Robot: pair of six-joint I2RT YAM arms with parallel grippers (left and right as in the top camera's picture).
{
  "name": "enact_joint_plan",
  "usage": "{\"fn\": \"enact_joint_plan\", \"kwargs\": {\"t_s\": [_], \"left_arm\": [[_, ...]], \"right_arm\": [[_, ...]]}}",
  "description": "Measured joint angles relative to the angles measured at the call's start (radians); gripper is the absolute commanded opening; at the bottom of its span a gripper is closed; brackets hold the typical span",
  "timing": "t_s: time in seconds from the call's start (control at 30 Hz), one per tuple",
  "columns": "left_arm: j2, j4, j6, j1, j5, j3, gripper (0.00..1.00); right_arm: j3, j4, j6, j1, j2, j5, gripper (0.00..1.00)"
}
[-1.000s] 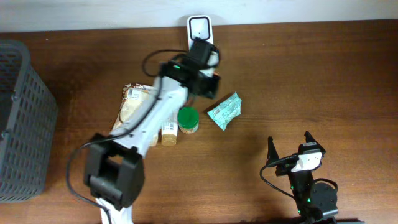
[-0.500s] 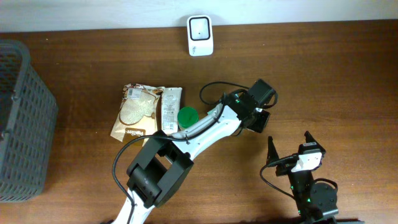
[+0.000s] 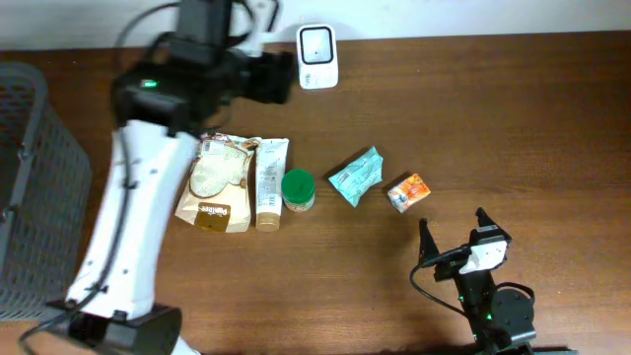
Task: Scan the item barcode
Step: 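Place the orange packet right of the mint packet with the left gripper, then raise the left arm aside and grasp the orange packet with the right gripper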
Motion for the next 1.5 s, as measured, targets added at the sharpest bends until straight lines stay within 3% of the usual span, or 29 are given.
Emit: {"fn": "enact_joint_plan", "kwargs": {"t_s": [0.13,0.3,0.47,0.53,0.6,0.63,0.77,0.9,1.07,1.27,1.5], "left_arm": [[0.003,-0.074,0.102,0.192,0.016,0.000,0.99],[0.003,-0.079,0.127,0.328,0.023,0.000,0.99],[0.003,-0.103,0.128,0.350,0.025,0.000,0.99],[0.004,-0.111,0.130,0.350,0.025,0.000,0.99],[0.004,-0.111,0.130,0.349,0.024,0.000,0.99],[0.004,-0.113,0.130,0.349,0.025,0.000,0.99],[0.004,-0.113,0.130,0.350,0.025,0.000,0.99],[0.004,-0.114,0.130,0.350,0.025,0.000,0.99],[0.004,-0.114,0.130,0.349,0.025,0.000,0.99],[0.004,-0.114,0.130,0.350,0.025,0.000,0.99],[0.004,-0.114,0.130,0.350,0.025,0.000,0.99]], "right_arm": [[0.138,-0.217,0.083,0.000,0.126,-0.028,0.98],[0.616,-0.600,0.179,0.000,0.597,-0.048,0.98],[0.754,-0.589,0.204,0.000,1.059,-0.210,0.99],[0.759,-0.555,0.206,0.000,1.216,-0.277,0.77],[0.759,-0.547,0.264,0.000,1.333,-0.299,0.67],[0.759,-0.552,0.353,0.000,1.358,-0.277,0.58],[0.760,-0.490,0.659,0.000,1.398,-0.168,0.42],[0.760,-0.380,0.751,0.000,1.527,-0.108,0.39],[0.761,-0.287,0.775,0.000,1.594,-0.068,0.39],[0.781,-0.302,0.653,-0.005,1.594,-0.066,0.40],[0.803,-0.260,0.616,-0.103,1.594,-0.071,0.39]]}}
